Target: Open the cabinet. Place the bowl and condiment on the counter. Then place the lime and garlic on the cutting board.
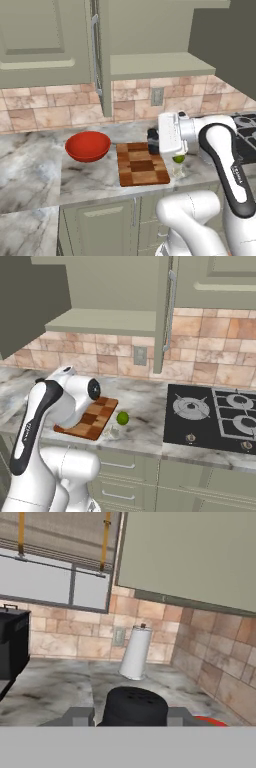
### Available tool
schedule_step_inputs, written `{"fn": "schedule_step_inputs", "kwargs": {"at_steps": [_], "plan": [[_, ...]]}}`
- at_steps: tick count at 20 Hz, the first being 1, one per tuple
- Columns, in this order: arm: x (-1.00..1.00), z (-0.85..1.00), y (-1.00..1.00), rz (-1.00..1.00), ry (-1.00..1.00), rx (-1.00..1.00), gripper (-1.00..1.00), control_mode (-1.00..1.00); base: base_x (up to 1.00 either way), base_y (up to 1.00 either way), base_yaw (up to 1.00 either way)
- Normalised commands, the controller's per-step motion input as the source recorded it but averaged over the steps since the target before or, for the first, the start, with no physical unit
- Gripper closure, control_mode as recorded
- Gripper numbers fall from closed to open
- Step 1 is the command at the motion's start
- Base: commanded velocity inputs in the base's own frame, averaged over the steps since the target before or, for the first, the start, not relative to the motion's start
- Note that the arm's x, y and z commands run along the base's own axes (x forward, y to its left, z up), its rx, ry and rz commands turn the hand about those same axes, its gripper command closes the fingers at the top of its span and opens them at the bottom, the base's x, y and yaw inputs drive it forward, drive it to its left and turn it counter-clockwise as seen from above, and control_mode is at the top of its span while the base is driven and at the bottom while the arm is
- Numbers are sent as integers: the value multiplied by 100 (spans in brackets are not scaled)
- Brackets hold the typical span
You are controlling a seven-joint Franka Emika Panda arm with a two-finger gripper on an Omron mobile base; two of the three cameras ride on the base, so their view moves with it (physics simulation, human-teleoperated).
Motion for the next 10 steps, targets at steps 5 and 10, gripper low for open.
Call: {"fn": "schedule_step_inputs", "kwargs": {"at_steps": [5, 10], "plan": [[-13, -35, 0, 2, 5, -3, 100, -100, 0, 0, 0], [-9, -31, -1, 2, 6, -3, 100, -100, 0, 0, 0]]}}
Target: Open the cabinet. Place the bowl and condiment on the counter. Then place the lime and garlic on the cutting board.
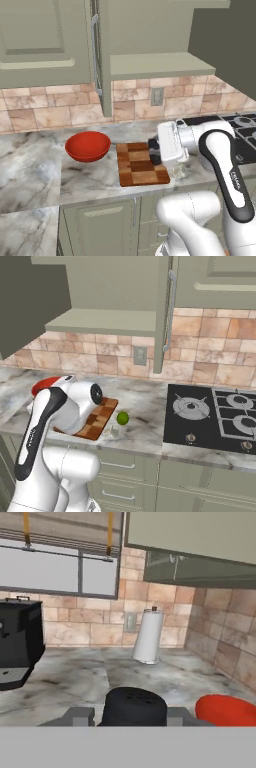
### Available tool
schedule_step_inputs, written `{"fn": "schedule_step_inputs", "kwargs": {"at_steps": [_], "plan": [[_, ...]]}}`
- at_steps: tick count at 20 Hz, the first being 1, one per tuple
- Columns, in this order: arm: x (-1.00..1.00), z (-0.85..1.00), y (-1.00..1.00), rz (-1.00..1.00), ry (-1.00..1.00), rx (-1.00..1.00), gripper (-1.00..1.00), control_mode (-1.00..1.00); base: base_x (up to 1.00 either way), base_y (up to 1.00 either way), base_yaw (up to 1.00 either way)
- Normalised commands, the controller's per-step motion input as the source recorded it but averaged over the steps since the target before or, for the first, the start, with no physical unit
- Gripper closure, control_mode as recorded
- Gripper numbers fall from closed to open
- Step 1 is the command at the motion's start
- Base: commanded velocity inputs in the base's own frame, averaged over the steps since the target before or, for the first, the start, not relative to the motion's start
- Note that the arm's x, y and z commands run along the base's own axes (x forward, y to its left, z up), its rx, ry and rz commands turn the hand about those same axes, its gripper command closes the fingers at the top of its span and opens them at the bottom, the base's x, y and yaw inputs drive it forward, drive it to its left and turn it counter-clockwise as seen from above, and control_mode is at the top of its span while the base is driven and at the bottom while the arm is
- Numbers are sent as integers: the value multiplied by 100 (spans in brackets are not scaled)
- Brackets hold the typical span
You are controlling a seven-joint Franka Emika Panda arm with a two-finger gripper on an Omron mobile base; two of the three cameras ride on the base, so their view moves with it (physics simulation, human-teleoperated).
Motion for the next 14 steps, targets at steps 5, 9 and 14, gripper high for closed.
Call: {"fn": "schedule_step_inputs", "kwargs": {"at_steps": [5, 9, 14], "plan": [[-8, -27, -4, 3, 4, -1, 100, -100, 0, 0, 0], [-6, -33, 0, 3, 0, 0, 100, -100, 0, 0, 0], [0, -43, 5, 3, 0, 0, 100, -100, 0, 0, 0]]}}
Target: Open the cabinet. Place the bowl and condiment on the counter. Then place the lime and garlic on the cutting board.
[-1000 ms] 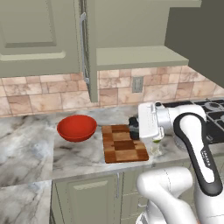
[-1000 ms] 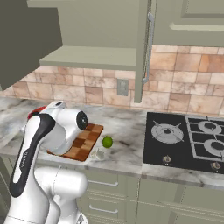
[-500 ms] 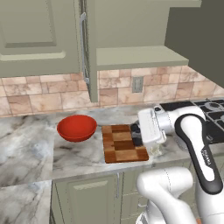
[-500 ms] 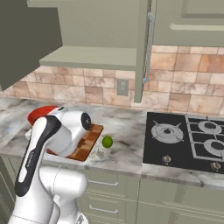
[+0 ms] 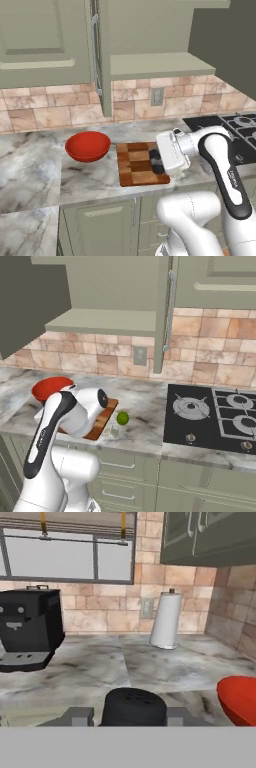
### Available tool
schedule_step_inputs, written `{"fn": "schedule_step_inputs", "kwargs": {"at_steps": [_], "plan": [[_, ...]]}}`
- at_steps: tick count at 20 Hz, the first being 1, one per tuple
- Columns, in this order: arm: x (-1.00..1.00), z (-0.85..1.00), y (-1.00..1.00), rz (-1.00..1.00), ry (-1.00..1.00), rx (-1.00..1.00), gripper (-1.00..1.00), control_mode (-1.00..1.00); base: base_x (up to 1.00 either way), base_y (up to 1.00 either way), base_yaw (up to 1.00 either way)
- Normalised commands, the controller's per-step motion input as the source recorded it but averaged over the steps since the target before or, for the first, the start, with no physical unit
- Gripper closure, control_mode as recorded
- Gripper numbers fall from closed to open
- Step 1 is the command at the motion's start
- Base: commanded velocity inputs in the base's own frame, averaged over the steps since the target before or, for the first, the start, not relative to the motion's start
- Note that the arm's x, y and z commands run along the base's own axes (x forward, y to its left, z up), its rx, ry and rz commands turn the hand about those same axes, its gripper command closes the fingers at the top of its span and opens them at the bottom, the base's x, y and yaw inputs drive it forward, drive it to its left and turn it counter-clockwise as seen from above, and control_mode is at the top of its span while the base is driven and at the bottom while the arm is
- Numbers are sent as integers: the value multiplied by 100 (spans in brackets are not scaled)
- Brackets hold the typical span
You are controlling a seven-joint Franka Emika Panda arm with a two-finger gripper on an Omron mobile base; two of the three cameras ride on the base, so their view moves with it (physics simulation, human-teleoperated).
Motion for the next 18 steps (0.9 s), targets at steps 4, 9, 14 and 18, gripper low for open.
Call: {"fn": "schedule_step_inputs", "kwargs": {"at_steps": [4, 9, 14, 18], "plan": [[2, -47, 18, 3, -2, 1, 100, -100, 0, 0, 0], [8, -39, 23, 3, -4, 7, 100, -100, 0, 0, 0], [9, -31, 27, 0, -5, 12, 100, -100, 0, 0, 0], [2, -31, 30, 0, -5, 10, 100, -100, 0, 0, 0]]}}
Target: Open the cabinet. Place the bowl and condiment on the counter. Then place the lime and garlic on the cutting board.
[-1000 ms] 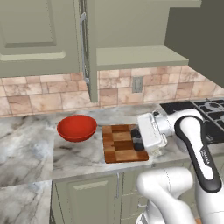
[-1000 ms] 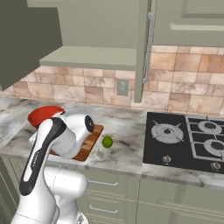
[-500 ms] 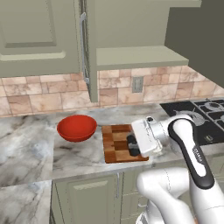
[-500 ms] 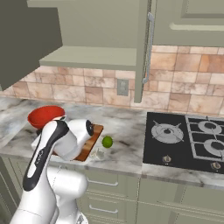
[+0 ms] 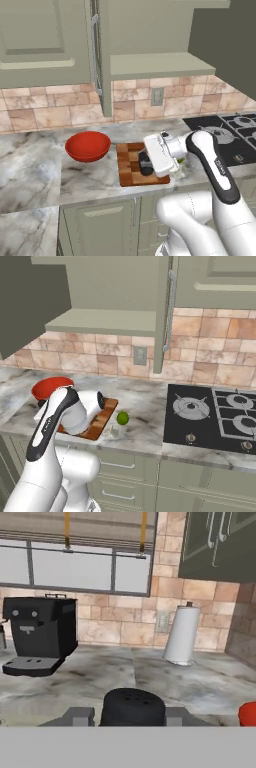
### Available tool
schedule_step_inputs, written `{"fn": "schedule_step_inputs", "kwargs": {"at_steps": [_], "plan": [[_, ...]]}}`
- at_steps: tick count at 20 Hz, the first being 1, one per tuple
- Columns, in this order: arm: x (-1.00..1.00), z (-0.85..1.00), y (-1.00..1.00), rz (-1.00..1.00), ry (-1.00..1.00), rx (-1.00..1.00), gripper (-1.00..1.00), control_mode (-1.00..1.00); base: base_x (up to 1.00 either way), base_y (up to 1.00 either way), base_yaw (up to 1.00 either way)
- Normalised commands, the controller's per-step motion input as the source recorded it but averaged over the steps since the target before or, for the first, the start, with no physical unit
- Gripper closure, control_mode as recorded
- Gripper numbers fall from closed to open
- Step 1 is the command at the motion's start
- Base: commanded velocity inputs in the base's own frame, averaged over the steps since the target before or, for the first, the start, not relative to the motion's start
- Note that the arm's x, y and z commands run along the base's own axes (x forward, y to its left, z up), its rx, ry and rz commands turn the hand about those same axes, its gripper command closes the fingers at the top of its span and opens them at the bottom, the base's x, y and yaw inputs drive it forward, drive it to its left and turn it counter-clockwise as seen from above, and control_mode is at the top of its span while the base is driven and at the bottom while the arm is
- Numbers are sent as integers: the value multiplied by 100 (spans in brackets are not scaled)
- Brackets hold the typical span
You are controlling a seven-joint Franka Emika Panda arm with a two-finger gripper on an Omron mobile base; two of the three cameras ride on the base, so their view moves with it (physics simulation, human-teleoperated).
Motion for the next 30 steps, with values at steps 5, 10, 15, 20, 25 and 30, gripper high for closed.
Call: {"fn": "schedule_step_inputs", "kwargs": {"at_steps": [5, 10, 15, 20, 25, 30], "plan": [[4, -31, 9, 0, -4, 7, 100, -100, 0, 0, 0], [0, -20, -27, 0, 0, 2, 100, -100, 0, 0, 0], [0, -24, -40, 0, 0, 1, 100, -100, 0, 0, 0], [0, -29, -34, 0, 0, 3, 100, -100, 0, 0, 0], [3, -26, -21, 0, -1, 6, 100, -100, 0, 0, 0], [18, -20, 0, 1, -6, 8, 100, -100, 0, 0, 0]]}}
